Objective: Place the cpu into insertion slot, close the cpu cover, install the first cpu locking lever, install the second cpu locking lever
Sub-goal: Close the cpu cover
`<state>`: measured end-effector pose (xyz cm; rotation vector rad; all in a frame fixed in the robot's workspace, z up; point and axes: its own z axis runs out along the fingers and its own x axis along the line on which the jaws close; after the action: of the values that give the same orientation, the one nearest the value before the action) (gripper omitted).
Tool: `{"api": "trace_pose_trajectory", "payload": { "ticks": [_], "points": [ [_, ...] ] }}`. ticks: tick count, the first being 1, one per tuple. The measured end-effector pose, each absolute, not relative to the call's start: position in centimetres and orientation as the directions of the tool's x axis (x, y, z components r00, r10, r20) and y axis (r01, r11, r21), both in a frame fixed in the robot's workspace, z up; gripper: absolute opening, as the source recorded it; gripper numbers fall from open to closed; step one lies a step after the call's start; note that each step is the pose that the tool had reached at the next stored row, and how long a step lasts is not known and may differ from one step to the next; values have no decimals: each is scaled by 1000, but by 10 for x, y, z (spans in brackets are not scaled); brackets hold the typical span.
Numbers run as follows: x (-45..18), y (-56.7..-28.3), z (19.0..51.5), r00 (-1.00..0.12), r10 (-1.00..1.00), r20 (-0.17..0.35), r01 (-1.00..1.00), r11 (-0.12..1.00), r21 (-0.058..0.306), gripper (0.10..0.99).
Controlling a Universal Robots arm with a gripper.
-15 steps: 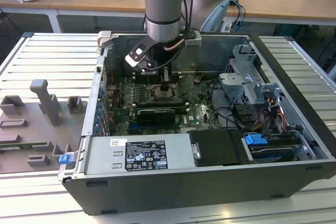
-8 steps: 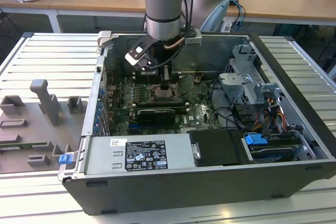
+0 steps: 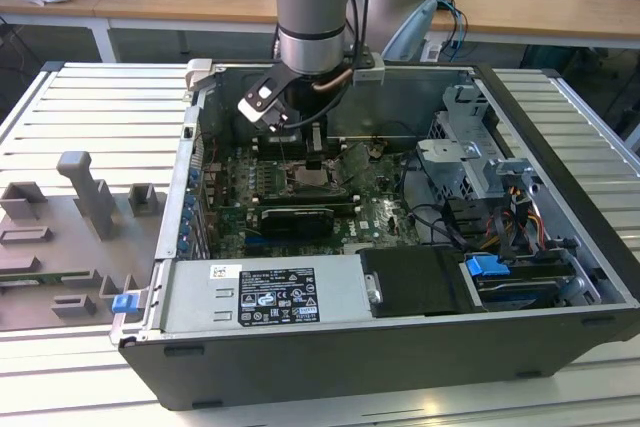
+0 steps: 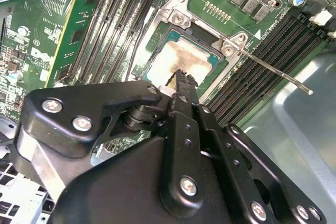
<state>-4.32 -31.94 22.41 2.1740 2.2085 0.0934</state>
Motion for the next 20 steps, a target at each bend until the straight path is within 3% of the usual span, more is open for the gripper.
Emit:
{"api": "trace_pose_trajectory", "payload": {
  "ticks": [20],
  "points": [
    [-43,-319,230,-15,1000,13,998,14,69,106]
  ]
}}
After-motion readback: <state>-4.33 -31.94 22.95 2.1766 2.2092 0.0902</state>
